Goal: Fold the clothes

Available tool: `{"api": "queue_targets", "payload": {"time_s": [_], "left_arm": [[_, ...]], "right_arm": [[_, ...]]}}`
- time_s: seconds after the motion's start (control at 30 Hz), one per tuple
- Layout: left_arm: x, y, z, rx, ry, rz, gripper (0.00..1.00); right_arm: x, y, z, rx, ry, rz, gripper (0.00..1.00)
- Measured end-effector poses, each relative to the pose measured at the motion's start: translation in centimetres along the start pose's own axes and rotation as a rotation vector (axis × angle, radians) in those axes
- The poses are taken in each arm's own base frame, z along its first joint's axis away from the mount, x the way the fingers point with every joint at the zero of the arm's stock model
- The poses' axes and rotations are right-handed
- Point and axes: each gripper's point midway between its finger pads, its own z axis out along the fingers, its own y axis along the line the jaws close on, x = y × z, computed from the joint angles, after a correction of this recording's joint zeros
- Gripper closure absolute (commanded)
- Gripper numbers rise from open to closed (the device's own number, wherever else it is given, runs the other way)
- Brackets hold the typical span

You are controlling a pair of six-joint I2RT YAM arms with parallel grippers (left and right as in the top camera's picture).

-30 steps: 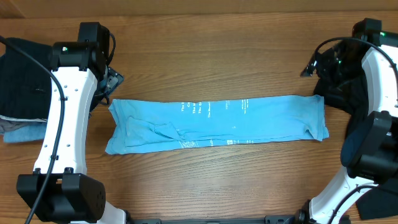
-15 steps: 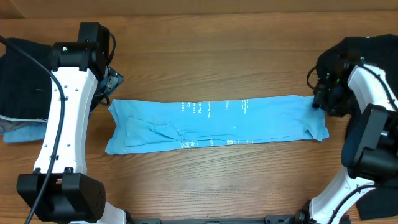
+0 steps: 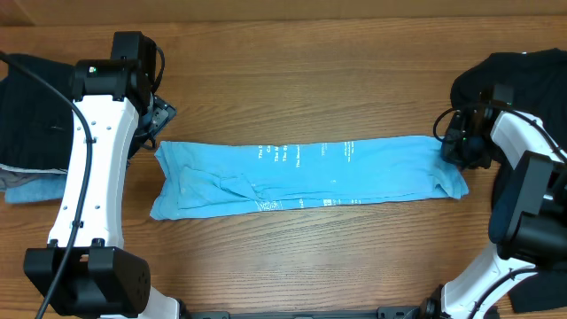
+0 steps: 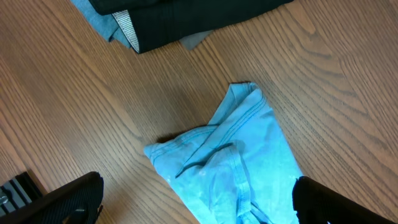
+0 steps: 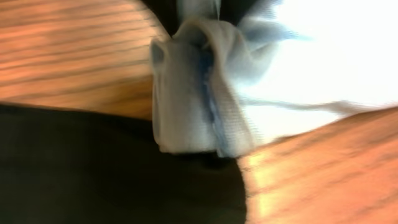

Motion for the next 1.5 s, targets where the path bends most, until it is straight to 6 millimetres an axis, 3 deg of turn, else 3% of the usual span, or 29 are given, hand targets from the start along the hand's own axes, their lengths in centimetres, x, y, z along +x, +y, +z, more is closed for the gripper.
{"api": "queue_targets", "payload": {"time_s": [0.17, 0.33, 0.57, 0.67, 0.8, 1.0, 1.27, 1.37, 1.47, 1.5], "left_arm": [[0.0, 0.0, 0.0, 0.0, 0.0, 0.0, 0.0], [0.0, 0.0, 0.0, 0.0, 0.0, 0.0, 0.0], [0.0, 0.0, 0.0, 0.0, 0.0, 0.0, 0.0], [0.0, 0.0, 0.0, 0.0, 0.0, 0.0, 0.0], [0.0, 0.0, 0.0, 0.0, 0.0, 0.0, 0.0], [0.0, 0.0, 0.0, 0.0, 0.0, 0.0, 0.0], [0.0, 0.0, 0.0, -0.001, 0.0, 0.0, 0.0], [0.0, 0.0, 0.0, -0.001, 0.0, 0.0, 0.0], [0.0, 0.0, 0.0, 0.0, 0.0, 0.0, 0.0], [0.0, 0.0, 0.0, -0.001, 0.0, 0.0, 0.0]], "right_arm": [[0.3, 1.1, -0.1, -0.104, 0.004, -0.045, 0.96], [2.9, 2.6, -0.9, -0.176, 0.133, -0.054, 0.96], [-2.3, 3.5, -7.6, -0.2, 0.027, -0.065, 0.96], [-2.6, 3.9, -9.8, -0.204, 0.001, -0.066, 0.96], [-1.7, 5.6, -11.1, -0.207, 0.013, -0.088, 0.96], [0.8, 11.5, -11.9, -0.217, 0.066, -0.158, 0.96], [5.2, 22.6, -12.2, -0.288, 0.1, -0.281, 0.96], [7.1, 26.3, -12.3, -0.311, 0.099, -0.315, 0.96], [8.0, 28.4, -12.5, -0.33, 0.088, -0.331, 0.96], [8.8, 30.3, -12.6, -0.353, 0.074, -0.344, 0.96]]}}
